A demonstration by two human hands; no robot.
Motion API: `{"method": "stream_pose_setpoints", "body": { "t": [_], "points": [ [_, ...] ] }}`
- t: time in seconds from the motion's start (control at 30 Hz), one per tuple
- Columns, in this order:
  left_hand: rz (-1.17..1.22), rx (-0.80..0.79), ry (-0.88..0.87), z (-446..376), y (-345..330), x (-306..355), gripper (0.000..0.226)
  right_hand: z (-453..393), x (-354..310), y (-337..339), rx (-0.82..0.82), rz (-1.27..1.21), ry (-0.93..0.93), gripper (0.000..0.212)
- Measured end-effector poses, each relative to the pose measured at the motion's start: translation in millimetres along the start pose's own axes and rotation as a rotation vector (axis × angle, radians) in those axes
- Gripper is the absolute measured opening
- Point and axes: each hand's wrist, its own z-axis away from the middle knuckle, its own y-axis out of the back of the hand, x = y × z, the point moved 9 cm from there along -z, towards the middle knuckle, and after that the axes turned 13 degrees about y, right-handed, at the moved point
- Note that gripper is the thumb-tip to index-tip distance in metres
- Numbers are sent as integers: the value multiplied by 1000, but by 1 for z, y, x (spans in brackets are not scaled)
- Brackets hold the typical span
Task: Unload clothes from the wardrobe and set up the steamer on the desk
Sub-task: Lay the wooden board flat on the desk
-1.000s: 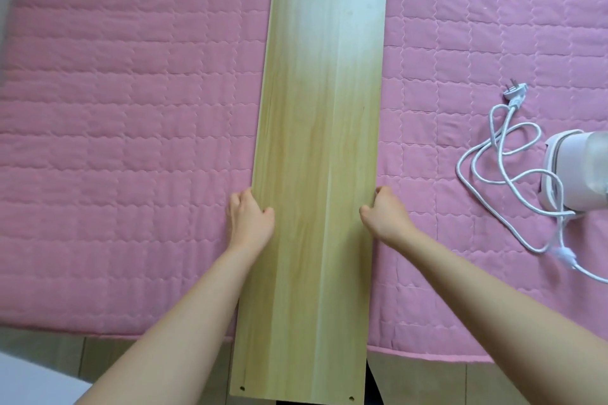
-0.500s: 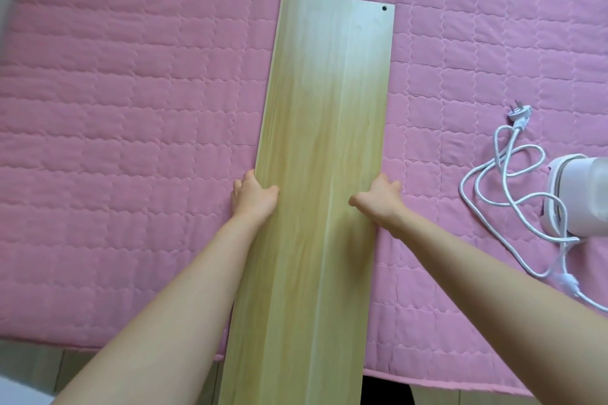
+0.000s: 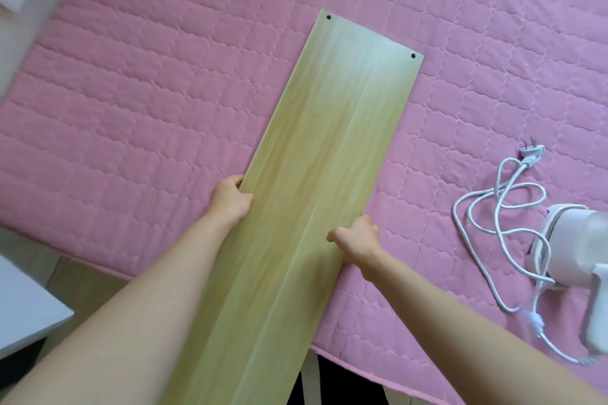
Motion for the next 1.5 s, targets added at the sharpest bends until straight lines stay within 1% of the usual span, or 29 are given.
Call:
{"method": "stream_pose_setpoints", "body": {
  "t": [0.1,0.23,0.27,0.37,0.4,0.43,0.47,0.53,0.67,0.73,0.8,0.9,1.0,1.07,1.17,1.27,1.3,1.33,1.43,1.5],
  "points": [
    [34,79,38,16,15,-20,45,14,7,-14,-58,-32,-18,54],
    [100,141,34,41,35,-34,35,31,2,-28,-125,12,30,67],
    [123,140,16,48,38,-34,34,34,0,-30,-145,35,53,65],
    [168,158,-52,76,45,-27,31,43,-11,-24,-194,121,135,47],
    [179,167,-69,87,46,-24,31,46,-16,-19,-202,159,177,44],
    [190,177,-86,99,45,-21,31,49,-24,-13,-203,204,237,45],
    [202,191,-102,110,44,-19,31,54,-36,-6,-196,260,320,51],
    [226,213,-123,130,40,-17,28,66,-63,9,-152,404,536,65],
    [160,216,-154,161,29,-13,25,107,-124,35,-16,584,997,70],
    [114,230,-221,178,24,-6,27,127,-149,37,41,691,1215,70],
    [61,251,-278,194,20,-1,28,143,-165,31,57,790,1402,66],
    [32,258,-298,210,13,0,35,157,-170,20,4,945,1556,51],
    [40,212,-271,220,1,-7,34,161,-161,10,-67,1122,1646,42],
    [-12,195,-211,222,-9,-20,22,162,-154,8,-91,1217,1683,35],
    [-41,212,-148,222,-17,-37,8,163,-152,9,-116,1285,1736,31],
    [-56,232,-147,222,-21,-39,10,163,-153,7,-117,1344,1760,24],
    [-63,232,-155,223,-21,-38,8,162,-153,6,-118,1374,1757,21],
    [-74,223,-168,224,-21,-36,6,162,-154,4,-115,1402,1754,20],
    [-121,165,-187,225,-17,-34,11,168,-163,0,-104,1440,1779,16],
    [-159,140,-196,231,-11,-33,12,175,-169,-2,-138,1440,1796,14]
  ]
}}
